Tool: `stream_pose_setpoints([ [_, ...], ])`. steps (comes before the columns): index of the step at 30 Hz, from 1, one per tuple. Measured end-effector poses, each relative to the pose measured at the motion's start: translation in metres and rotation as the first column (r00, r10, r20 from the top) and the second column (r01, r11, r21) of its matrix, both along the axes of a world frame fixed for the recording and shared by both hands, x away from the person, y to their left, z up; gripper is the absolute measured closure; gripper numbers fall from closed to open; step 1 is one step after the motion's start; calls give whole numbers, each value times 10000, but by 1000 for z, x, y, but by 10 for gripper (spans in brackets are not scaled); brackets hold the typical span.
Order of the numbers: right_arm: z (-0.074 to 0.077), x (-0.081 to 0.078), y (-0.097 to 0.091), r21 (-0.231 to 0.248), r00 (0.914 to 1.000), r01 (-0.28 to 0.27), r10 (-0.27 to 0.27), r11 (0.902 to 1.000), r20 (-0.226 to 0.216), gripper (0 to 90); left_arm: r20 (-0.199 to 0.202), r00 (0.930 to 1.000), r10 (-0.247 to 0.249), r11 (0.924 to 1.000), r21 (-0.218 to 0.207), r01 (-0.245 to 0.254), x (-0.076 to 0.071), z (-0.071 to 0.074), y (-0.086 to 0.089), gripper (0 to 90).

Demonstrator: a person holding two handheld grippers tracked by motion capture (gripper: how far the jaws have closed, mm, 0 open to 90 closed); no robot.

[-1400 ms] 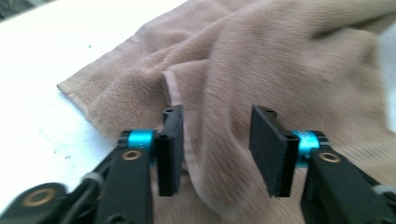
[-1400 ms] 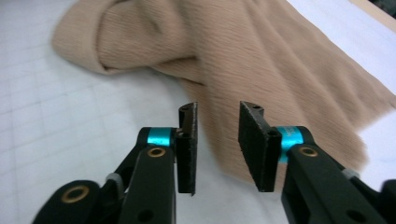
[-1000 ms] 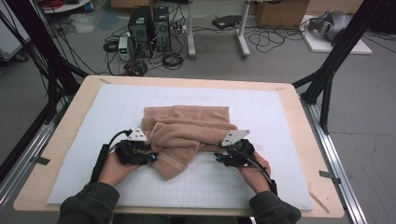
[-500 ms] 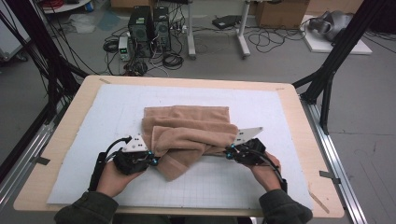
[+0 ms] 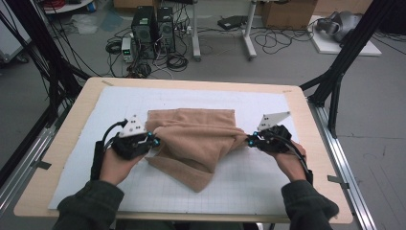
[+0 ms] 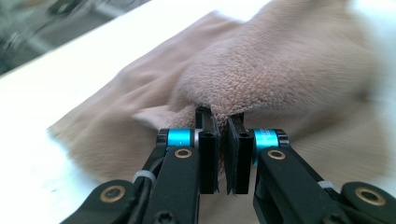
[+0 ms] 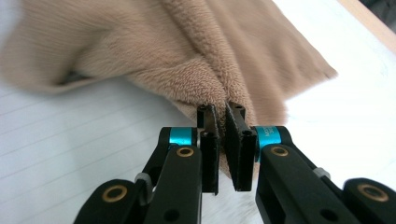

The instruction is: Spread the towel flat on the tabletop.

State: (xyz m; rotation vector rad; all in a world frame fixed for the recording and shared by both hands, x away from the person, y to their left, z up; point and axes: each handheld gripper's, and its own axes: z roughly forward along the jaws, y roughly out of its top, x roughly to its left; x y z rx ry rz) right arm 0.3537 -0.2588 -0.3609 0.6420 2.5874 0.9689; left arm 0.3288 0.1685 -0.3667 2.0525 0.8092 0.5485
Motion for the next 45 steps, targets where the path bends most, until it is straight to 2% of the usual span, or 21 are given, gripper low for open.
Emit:
stream_pose_setpoints([
  [1, -5, 9, 2, 12, 9996, 229, -229, 9997, -156, 849, -260, 9993, 262, 9995, -182, -267, 13, -7, 1, 848],
  [2, -11, 18, 5, 118, 9985, 409, -404, 9991, -376, 848, -376, 9980, 502, 9986, -125, -507, 24, -15, 1, 848],
  [3, -17, 25, 9, 10, 9972, 538, -537, 9985, -515, 846, -507, 9961, 727, 9973, 130, -721, 33, -23, 0, 848],
  [4, -24, 32, 12, -83, 9962, 560, -564, 9984, -656, 841, -913, 9921, 860, 9962, 172, -848, 42, -32, 1, 845],
  [6, -35, 40, 16, -165, 9909, 692, -707, 9975, -1147, 796, -1395, 9860, 911, 9949, 555, -841, 50, -43, 1, 817],
  [7, -38, 40, 18, -187, 9891, 753, -770, 9970, -1255, 765, -1505, 9849, 860, 9960, 370, -813, 50, -44, 3, 783],
  [11, -31, 25, 12, 278, 9931, 894, -870, 9956, -785, 624, -1219, 9914, 485, 9988, 29, -485, 35, -36, 13, 652],
  [12, -28, 20, 10, 403, 9943, 881, -854, 9953, -639, 623, -1064, 9936, 378, 9992, -90, -389, 26, -32, 16, 634],
  [14, -22, 2, 7, 859, 9974, 704, -686, 9938, -238, 619, -798, 9967, 165, 9999, -33, -168, 12, -27, 19, 606],
  [15, -20, -6, 8, 804, 9980, 620, -611, 9948, -144, 617, -695, 9976, 31, 10000, -61, -36, 3, -25, 20, 599],
  [18, -19, -27, 13, 1226, 10000, 44, -51, 9924, 49, 625, -680, 9969, -396, 9992, -59, 393, -12, -26, 21, 596],
  [20, -23, -37, 22, 1333, 9988, -466, 486, 9900, -114, 624, -844, 9929, -833, 9965, -93, 828, -18, -31, 19, 597],
  [23, -33, -46, 41, 1273, 9917, -1198, 1246, 9846, -309, 607, -1363, 9829, -1237, 9923, -152, 1228, -20, -42, 14, 575],
  [27, -48, -50, 69, 1070, 9731, -2146, 2220, 9708, -624, 598, -1796, 9682, -1743, 9845, -102, 1753, -23, -56, 8, 572],
  [30, -59, -49, 84, 912, 9606, -2568, 2645, 9621, -856, 597, -2155, 9543, -2072, 9768, 92, 2142, -25, -65, 4, 630],
  [31, -62, -48, 88, 863, 9589, -2592, 2670, 9619, -956, 601, -2231, 9511, -2139, 9740, 260, 2251, -25, -66, 2, 652],
  [34, -69, -45, 95, 794, 9529, -2732, 2811, 9587, -1143, 656, -2160, 9434, -2518, 9631, 400, 2662, -28, -67, -3, 778],
  [36, -72, -43, 97, 965, 9497, -2779, 2884, 9558, -1222, 723, -2127, 9438, -2531, 9617, 505, 2693, -30, -67, -5, 837],
  [39, -73, -46, 100, 853, 9455, -2993, 3074, 9503, -1077, 828, -2023, 9474, -2479, 9620, 638, 2653, -34, -65, -5, 863],
  [41, -71, -48, 99, 938, 9428, -3046, 3140, 9479, -1116, 843, -1869, 9515, -2445, 9634, 649, 2603, -39, -61, -4, 867],
  [45, -65, -57, 96, 1026, 9390, -3151, 3256, 9435, -1103, 846, -1562, 9574, -2427, 9672, 377, 2514, -54, -51, 0, 869],
])
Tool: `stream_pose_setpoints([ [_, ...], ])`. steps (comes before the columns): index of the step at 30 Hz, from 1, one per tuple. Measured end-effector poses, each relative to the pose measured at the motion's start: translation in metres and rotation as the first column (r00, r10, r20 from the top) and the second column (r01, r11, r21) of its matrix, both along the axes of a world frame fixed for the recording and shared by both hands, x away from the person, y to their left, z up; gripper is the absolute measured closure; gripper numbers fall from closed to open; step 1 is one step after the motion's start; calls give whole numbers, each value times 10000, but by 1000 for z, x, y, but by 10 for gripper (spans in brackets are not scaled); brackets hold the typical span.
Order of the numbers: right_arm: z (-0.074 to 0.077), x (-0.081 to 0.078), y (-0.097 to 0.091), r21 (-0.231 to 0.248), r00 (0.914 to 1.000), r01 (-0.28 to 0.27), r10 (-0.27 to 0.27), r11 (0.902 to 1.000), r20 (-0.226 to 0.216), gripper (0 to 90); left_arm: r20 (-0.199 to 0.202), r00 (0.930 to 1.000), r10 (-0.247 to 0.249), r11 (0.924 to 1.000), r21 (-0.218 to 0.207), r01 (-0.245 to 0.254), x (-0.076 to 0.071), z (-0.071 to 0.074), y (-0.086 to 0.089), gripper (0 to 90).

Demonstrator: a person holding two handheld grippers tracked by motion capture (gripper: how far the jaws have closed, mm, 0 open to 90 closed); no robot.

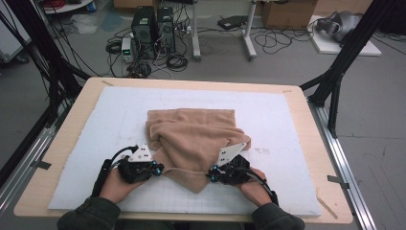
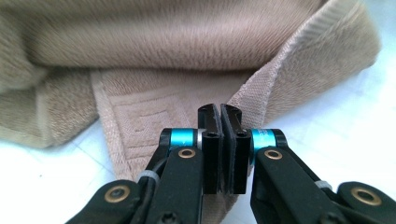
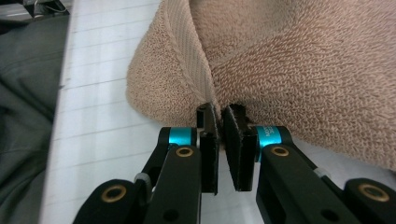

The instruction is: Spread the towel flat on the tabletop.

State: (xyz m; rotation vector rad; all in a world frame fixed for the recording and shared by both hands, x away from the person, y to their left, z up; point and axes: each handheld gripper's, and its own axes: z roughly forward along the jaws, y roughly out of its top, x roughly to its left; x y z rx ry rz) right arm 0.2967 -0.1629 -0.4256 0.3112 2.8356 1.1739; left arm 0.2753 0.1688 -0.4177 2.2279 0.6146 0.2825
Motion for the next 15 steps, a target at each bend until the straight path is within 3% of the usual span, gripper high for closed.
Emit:
stream_pose_setpoints([
  [8, 15, -38, -10, 210, 9994, -288, 284, 9994, 179, 848, 356, 9992, -185, 9990, -388, 198, -47, 15, 8, 869],
  [13, 26, -65, -17, 328, 9975, -712, 712, 9969, 20, 849, 251, 9979, -595, 9966, -556, 608, -77, 26, 11, 863],
  [15, 31, -74, -20, 540, 9965, -828, 833, 9951, -54, 758, 233, 9979, -608, 9960, -644, 622, -84, 30, 12, 805],
])
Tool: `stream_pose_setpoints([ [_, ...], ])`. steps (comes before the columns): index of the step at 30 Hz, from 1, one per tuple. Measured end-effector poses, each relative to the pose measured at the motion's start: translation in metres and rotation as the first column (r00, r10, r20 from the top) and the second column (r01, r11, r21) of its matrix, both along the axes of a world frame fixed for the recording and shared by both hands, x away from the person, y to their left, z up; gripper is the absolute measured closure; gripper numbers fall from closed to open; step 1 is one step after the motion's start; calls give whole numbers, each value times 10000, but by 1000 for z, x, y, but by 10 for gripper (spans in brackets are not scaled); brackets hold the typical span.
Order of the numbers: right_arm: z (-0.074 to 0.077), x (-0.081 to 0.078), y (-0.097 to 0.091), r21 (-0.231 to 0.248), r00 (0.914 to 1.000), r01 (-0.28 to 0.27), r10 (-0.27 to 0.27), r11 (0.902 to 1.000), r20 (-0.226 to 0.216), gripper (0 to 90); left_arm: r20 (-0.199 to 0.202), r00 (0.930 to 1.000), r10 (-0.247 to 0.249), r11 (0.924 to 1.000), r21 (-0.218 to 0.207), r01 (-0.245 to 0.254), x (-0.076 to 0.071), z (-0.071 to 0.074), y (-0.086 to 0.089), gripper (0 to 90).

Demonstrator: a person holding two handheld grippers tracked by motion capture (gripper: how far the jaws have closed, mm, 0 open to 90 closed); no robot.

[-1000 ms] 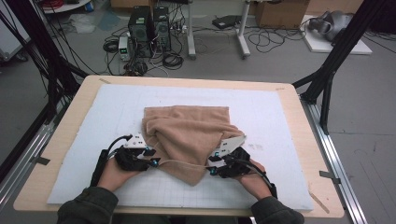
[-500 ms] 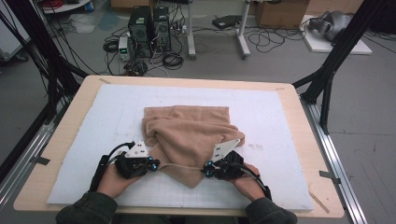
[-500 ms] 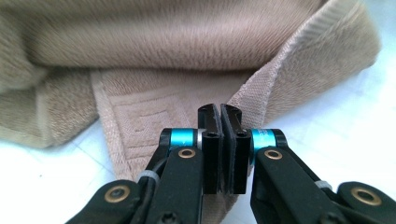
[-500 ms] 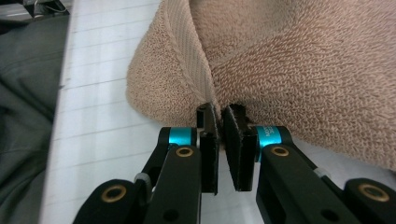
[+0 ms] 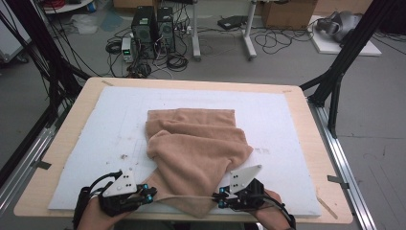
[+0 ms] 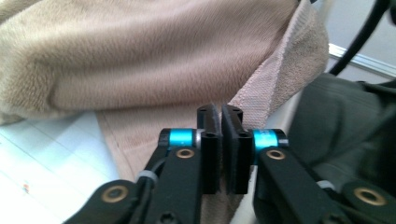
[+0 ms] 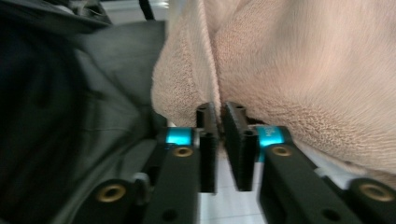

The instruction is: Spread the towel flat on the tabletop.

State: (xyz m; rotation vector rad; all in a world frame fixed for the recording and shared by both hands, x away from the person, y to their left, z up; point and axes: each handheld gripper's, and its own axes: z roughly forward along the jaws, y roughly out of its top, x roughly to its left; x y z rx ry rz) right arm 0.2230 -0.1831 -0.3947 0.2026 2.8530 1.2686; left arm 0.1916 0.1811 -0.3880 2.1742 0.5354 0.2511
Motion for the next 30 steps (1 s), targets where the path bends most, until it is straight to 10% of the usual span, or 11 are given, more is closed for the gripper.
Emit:
stream_pose_setpoints([
  [6, 7, 10, -15, 318, 9943, 944, -959, 9950, 476, 673, 140, 9999, 84, 9999, -152, -82, 14, -1, -5, 676],
  [14, -30, 50, -8, -656, 9852, 1711, -1703, 9831, 179, 584, -626, 9975, 321, 9931, 1144, -248, 61, -46, -27, 663],
  [19, -40, 56, 5, -1009, 9850, 1713, -1685, 9800, 362, 689, -231, 9986, 479, 9959, 775, -460, 53, -53, -25, 858],
  [30, -37, 24, -15, -1293, 9884, 1511, -1478, 9800, 352, 894, -110, 9980, 615, 9954, 749, -605, -1, -42, -1, 872],
])
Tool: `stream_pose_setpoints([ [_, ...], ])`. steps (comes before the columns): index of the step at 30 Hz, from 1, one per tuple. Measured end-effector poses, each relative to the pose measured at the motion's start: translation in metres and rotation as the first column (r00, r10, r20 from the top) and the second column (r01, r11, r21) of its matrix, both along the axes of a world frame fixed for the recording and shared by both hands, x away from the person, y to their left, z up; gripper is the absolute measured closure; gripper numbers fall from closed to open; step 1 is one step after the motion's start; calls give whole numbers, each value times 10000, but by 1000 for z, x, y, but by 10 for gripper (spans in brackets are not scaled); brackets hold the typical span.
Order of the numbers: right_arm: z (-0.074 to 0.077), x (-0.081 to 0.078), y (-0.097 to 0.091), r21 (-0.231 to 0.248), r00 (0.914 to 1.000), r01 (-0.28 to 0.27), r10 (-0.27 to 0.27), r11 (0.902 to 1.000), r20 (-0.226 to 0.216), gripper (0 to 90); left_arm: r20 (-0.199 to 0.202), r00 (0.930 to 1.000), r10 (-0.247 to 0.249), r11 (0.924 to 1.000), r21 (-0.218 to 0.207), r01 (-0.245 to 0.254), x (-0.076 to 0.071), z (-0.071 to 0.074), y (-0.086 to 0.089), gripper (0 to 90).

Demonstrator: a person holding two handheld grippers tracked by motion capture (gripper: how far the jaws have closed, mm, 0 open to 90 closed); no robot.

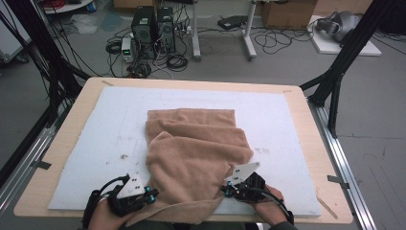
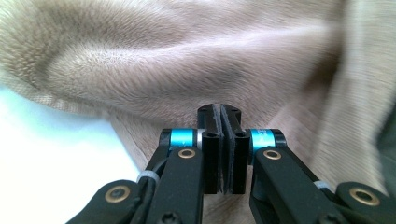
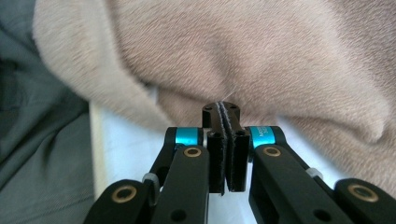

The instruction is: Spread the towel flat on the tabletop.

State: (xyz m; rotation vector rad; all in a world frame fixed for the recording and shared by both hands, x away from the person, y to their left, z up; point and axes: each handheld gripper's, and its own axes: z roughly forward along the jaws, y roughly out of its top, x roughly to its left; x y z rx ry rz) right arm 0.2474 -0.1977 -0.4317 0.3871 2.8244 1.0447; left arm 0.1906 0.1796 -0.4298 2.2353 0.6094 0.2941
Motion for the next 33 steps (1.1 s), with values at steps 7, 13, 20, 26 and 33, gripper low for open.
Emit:
stream_pose_setpoints([
  [7, 4, 6, -1, 203, 9999, -142, 142, 9997, 6, 734, 324, 9995, 45, 9999, -112, -41, 4, 5, -1, 789],
  [13, -5, 13, 0, 372, 9988, 120, -103, 9992, -476, 869, 13, 10000, 6, 9996, 299, -7, 34, -11, -21, 678],
  [20, -1, -7, -9, 123, 9971, -546, 551, 9984, -518, 896, -23, 9998, 177, 9998, -21, -177, 30, -11, -11, 786],
  [26, 17, -32, -20, 508, 9978, -654, 651, 9966, 79, 860, 148, 9991, 385, 9991, -205, -382, 29, -5, -2, 673],
  [33, -4, -2, -1, 105, 9979, -471, 475, 9988, -435, 747, 172, 9986, 500, 9987, -57, -499, 50, -8, -16, 554],
])
